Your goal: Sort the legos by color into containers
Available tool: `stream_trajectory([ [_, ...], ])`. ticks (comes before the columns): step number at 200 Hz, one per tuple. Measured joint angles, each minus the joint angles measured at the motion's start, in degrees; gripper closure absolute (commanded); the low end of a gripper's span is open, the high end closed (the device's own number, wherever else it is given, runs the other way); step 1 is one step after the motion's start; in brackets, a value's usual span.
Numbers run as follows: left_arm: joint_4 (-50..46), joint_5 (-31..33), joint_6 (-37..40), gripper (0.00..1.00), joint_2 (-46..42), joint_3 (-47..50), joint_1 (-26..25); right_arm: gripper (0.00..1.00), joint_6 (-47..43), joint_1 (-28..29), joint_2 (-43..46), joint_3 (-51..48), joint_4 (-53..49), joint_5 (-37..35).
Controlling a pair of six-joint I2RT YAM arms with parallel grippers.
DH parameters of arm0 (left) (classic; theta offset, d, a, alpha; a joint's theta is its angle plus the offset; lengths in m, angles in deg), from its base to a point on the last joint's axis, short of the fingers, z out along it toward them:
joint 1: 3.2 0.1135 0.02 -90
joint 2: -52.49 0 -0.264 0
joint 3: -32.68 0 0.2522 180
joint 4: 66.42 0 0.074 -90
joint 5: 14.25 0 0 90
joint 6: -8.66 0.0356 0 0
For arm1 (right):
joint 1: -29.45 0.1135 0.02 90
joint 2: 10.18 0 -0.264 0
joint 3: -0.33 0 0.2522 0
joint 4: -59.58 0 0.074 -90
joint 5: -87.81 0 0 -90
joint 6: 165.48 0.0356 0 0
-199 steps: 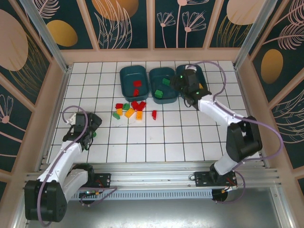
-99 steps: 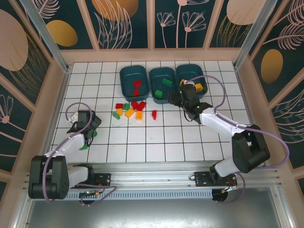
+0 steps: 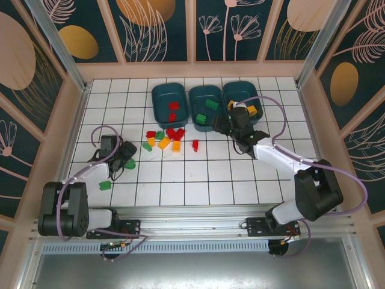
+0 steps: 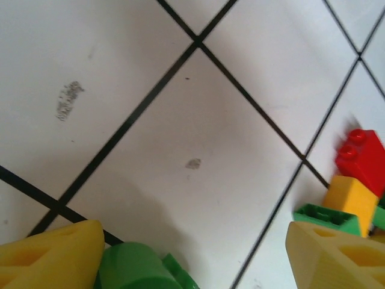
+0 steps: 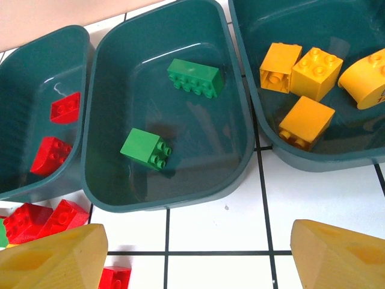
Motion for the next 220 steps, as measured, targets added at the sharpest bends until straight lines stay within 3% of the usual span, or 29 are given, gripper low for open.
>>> stream_trajectory([
  [37, -0.15, -3.87, -5.27, 0.24, -5.90, 4.98, -0.35, 0.20, -0.02, 0.00, 1.14, -1.64, 0.07, 0.33],
  [67, -0.90, -4.85, -7.26, 0.24, -5.75, 4.63, -1.51, 0.20, 0.00, 0.00, 1.42, -2.27, 0.07, 0.35],
  [133, 0.44, -5.90, -9.97, 0.30, -0.61, 2.19, -2.14, 0.21, 0.00, 0.42, 4.44, -5.73, 0.20, 1.95],
  [173, -0.11, -5.81, -10.34, 0.40, 4.20, -1.55, -2.14, 0.22, -0.02, 0.59, 4.70, -7.89, 0.20, 2.43],
  [220, -1.90, -2.32, -7.58, 0.37, 10.36, -7.82, -2.14, 0.22, -0.02, 0.59, 4.98, -8.44, 0.63, 2.67],
])
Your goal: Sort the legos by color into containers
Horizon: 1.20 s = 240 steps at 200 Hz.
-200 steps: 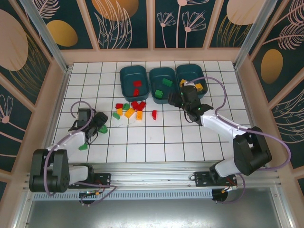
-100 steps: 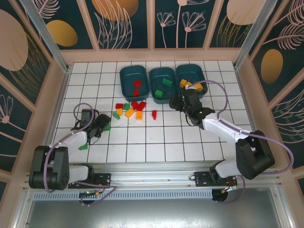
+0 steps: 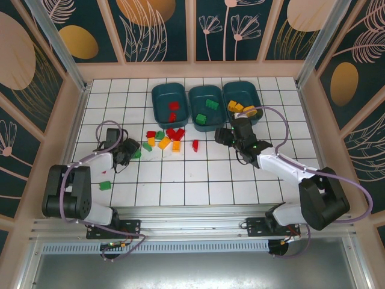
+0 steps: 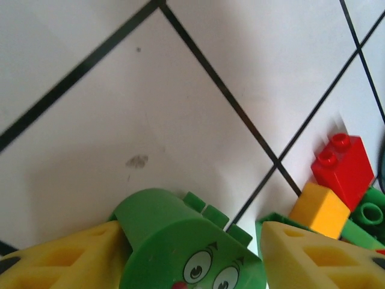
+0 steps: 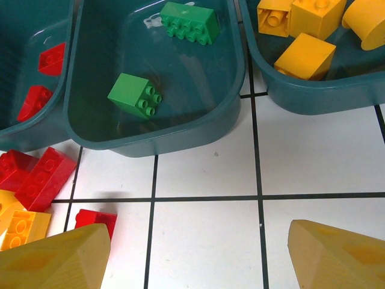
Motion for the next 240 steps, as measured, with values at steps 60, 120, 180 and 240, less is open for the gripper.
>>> stream_trajectory([
  [60, -2.95, 2.08, 0.63, 0.22, -0.24, -4.04, 0.11, 0.22, -0.09, 0.00, 0.48, -0.07, 0.26, 0.66],
  [120, -5.03, -2.89, -12.09, 0.19, -4.61, -1.99, -0.02, 0.22, -0.22, 0.00, 0.31, -0.07, 0.46, 1.03],
  [180, -9.38, -3.74, -21.33, 0.19, -1.38, -3.76, -0.02, 0.22, -0.22, 0.00, 0.00, -0.07, 0.48, 1.01],
  [240, -9.90, -4.50, -23.12, 0.36, 5.60, -8.04, -0.11, 0.22, -0.39, 0.04, -0.46, -0.07, 0.48, 0.79],
])
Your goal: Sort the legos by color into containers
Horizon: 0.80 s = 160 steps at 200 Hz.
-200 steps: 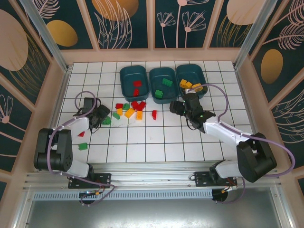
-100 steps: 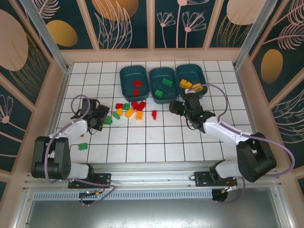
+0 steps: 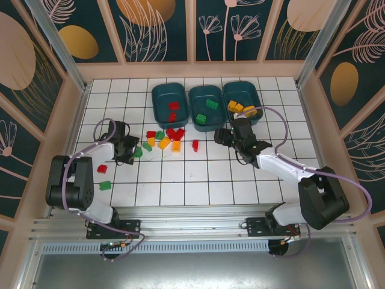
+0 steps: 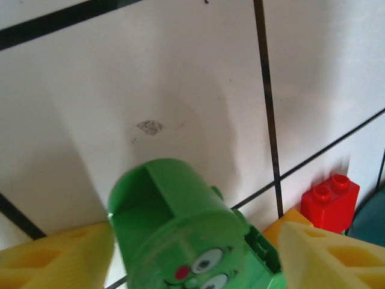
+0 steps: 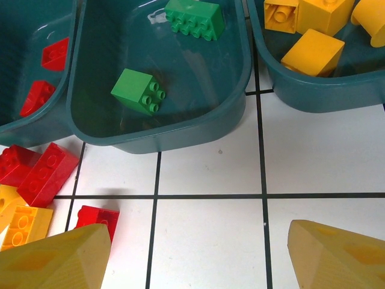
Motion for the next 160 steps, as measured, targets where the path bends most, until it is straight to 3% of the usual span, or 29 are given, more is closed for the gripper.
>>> stream_trajectory([
  [49, 1.38, -0.35, 0.94, 0.53, 0.39, -0.15, 0.04, 0.23, -0.02, 0.00, 0.00, 0.00, 0.00, -0.20],
  [97, 4.72, -0.28, 3.19, 0.58, -0.31, 0.72, 0.00, 0.24, -0.04, 0.00, 0.00, 0.00, 0.00, -0.22],
  [127, 3.65, 0.81, 5.18, 0.60, -5.07, 0.81, -0.37, 0.24, -0.02, 0.00, -0.26, 0.00, 0.04, -0.22],
  [160, 1.66, 3.85, 7.48, 0.62, -9.31, -3.72, -4.87, 0.25, -0.02, 0.00, -0.61, -0.09, 0.24, -0.39],
])
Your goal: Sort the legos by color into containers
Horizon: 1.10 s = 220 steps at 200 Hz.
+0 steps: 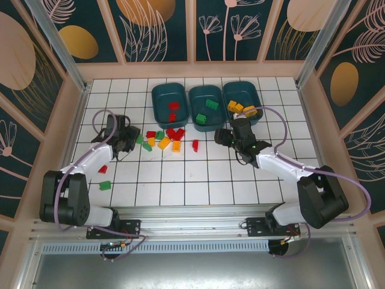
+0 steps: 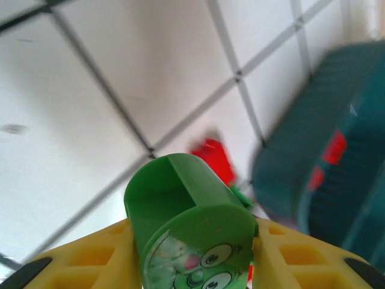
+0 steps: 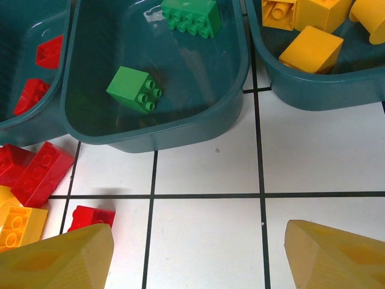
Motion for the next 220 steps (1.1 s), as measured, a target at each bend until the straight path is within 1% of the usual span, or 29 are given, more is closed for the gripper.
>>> stream_trajectory([
  [13, -0.87, 1.25, 1.14, 0.64, 0.94, -4.46, -3.52, 0.25, 0.02, 0.00, -0.02, -0.15, 0.17, -0.17],
  [25, -1.51, 2.62, 2.69, 0.64, 3.74, -10.38, -7.48, 0.25, 0.02, 0.00, -0.04, -0.35, 0.35, -0.79],
  [51, -2.25, 5.16, 7.65, 0.65, 14.78, -26.77, -16.33, 0.25, 0.17, 0.00, -0.07, -1.36, 1.18, -2.58],
  [68, -2.14, 5.14, 10.86, 0.68, 22.91, -36.06, -20.44, 0.25, 0.48, -0.31, -0.04, -2.14, 1.49, -3.93],
  [91, -2.82, 4.44, 14.47, 0.70, 32.92, -45.86, -24.06, 0.25, 1.84, -2.03, 0.63, -3.87, 2.12, -5.03],
  [125, -5.16, 2.25, 19.17, 0.68, 45.53, -58.84, -25.97, 0.26, 4.22, -6.27, 4.24, -7.45, 3.28, -5.88],
  [131, -5.57, 2.14, 19.76, 0.66, 47.06, -60.57, -26.12, 0.26, 4.50, -6.71, 4.81, -7.82, 3.32, -5.97],
  [148, -7.41, 2.14, 21.14, 0.56, 50.86, -65.33, -26.34, 0.25, 4.81, -7.10, 5.60, -8.09, 3.76, -6.01],
  [159, -8.66, 2.12, 21.73, 0.43, 53.11, -68.72, -26.34, 0.25, 4.98, -7.10, 5.68, -8.09, 4.22, -6.01],
  [167, -9.42, 2.05, 22.40, 0.37, 54.45, -70.77, -26.32, 0.25, 5.03, -7.10, 5.68, -8.09, 4.44, -6.01],
  [179, -10.14, 1.84, 23.32, 0.25, 55.65, -72.63, -26.32, 0.25, 5.01, -7.10, 5.68, -8.09, 4.46, -5.99],
  [201, -10.88, 1.79, 26.10, 0.11, 54.84, -71.82, -26.34, 0.24, 5.01, -7.10, 5.68, -8.09, 4.70, -5.95],
  [215, -9.40, 2.84, 28.30, 0.02, 50.34, -65.18, -26.47, 0.24, 5.01, -7.06, 5.68, -8.11, 4.90, -5.88],
  [220, -8.46, 3.43, 28.87, 0.01, 47.58, -61.07, -26.53, 0.24, 5.01, -6.97, 5.68, -8.13, 4.94, -5.90],
])
